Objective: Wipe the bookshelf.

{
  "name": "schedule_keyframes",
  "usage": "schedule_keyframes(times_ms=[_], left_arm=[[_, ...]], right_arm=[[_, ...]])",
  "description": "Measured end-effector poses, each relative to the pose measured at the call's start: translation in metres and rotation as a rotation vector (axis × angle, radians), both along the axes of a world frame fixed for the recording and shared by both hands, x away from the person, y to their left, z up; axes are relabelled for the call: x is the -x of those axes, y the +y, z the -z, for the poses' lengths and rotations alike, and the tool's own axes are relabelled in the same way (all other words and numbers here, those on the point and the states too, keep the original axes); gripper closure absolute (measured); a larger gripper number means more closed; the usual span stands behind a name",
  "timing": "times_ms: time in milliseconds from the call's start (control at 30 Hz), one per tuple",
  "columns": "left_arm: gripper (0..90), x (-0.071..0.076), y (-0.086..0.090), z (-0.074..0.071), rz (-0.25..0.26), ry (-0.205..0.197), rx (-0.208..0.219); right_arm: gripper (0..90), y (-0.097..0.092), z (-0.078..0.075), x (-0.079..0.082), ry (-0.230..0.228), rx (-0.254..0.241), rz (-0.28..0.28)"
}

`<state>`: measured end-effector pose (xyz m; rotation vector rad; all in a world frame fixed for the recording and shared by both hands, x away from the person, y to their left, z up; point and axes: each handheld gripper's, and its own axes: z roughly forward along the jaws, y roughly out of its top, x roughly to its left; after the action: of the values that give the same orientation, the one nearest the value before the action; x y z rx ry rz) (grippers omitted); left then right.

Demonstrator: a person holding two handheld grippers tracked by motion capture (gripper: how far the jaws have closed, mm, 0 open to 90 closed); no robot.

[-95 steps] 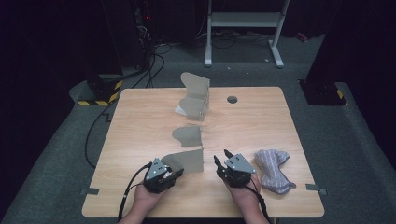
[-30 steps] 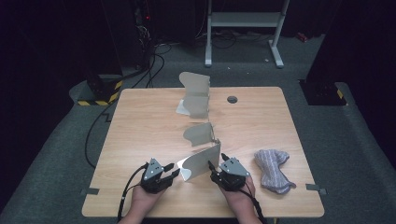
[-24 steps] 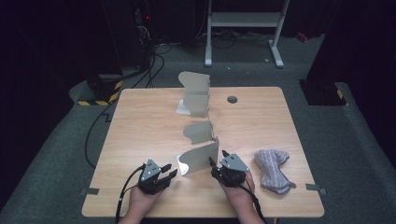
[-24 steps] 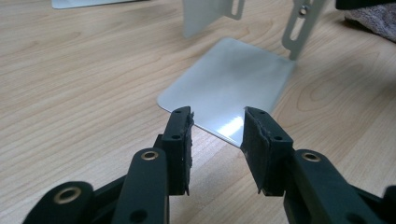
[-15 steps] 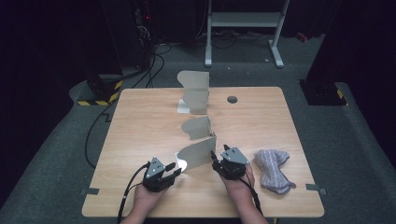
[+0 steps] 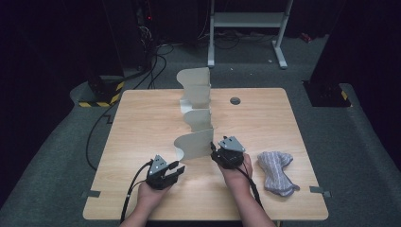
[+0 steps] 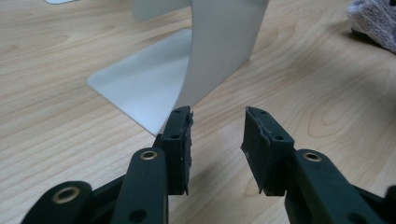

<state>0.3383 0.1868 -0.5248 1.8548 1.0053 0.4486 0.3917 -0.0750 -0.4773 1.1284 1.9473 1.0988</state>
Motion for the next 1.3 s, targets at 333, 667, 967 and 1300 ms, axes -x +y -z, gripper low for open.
schedule_keyframes(times_ms=[333,667,967,1300], left_arm=[[67.9,-0.022,0.013,-0.002,-0.129,-0.012,-0.005],[68.6,-0.034,-0.011,-0.010,-0.087,-0.025,-0.005],[65.6,-0.014,-0.026,-0.010,-0.046,-0.091,-0.032],[68.2,-0.036,-0.014,-0.008,-0.111,-0.068,-0.009]], right_arm=[[44.8,-0.022,0.007,0.036,0.010,-0.014,-0.029],[45.0,-0.029,0.018,0.055,0.015,-0.020,-0.056],[44.8,-0.024,0.021,0.059,0.018,-0.006,-0.072],[44.7,-0.022,0.025,0.061,0.029,0.004,-0.083]])
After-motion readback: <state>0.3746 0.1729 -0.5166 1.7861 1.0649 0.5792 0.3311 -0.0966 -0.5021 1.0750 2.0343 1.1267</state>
